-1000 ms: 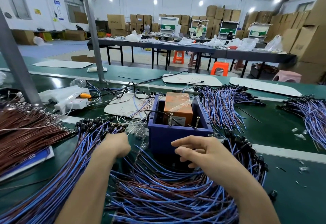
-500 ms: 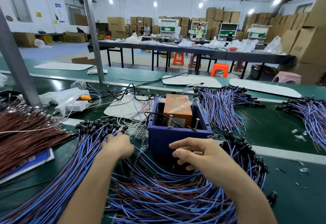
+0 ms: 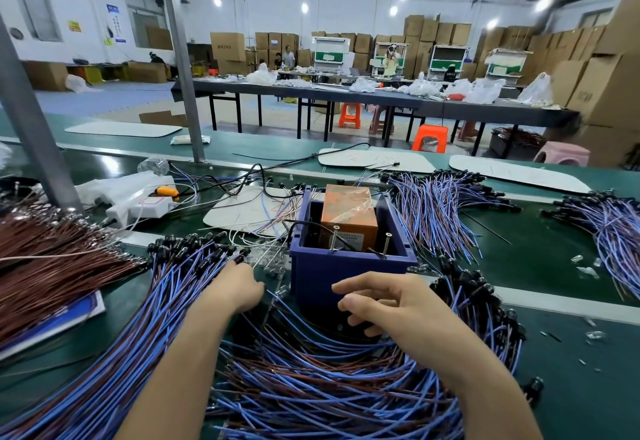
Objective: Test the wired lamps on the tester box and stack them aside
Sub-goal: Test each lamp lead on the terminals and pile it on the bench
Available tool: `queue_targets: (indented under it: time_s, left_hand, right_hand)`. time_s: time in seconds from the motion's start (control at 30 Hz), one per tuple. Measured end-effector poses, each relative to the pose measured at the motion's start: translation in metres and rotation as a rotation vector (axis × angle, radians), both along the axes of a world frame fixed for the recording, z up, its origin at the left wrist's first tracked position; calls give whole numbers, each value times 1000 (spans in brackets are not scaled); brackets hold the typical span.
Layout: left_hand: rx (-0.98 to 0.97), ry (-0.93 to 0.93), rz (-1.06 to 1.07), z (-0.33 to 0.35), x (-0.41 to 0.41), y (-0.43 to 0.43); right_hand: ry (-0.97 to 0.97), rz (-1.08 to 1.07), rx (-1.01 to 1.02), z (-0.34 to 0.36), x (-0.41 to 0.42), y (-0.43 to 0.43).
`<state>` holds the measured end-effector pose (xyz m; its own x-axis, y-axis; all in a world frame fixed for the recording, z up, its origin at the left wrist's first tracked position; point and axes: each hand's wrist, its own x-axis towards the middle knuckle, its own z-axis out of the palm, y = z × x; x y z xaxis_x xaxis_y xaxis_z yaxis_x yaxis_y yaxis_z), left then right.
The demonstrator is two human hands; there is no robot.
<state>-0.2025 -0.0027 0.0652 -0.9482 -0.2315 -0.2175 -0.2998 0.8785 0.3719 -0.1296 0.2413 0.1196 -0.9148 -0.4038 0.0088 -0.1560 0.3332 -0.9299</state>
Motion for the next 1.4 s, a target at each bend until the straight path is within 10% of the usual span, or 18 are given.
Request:
queue_targets:
  time_s: [0.3, 0.6, 0.97, 1.4]
  left_hand:
    - [417, 388, 190, 54, 21, 9]
    - [1053, 299, -486, 91, 63, 68]
    - [793, 232, -496, 87, 67, 67]
    - [968, -15, -716, 77, 73, 94]
  right_hand:
    - [29, -83, -37, 2, 1, -1]
    - [100, -19, -350, 11, 5, -8]
    - [189, -741, -903, 18, -4, 35]
    - [217, -709, -898, 19, -2, 23]
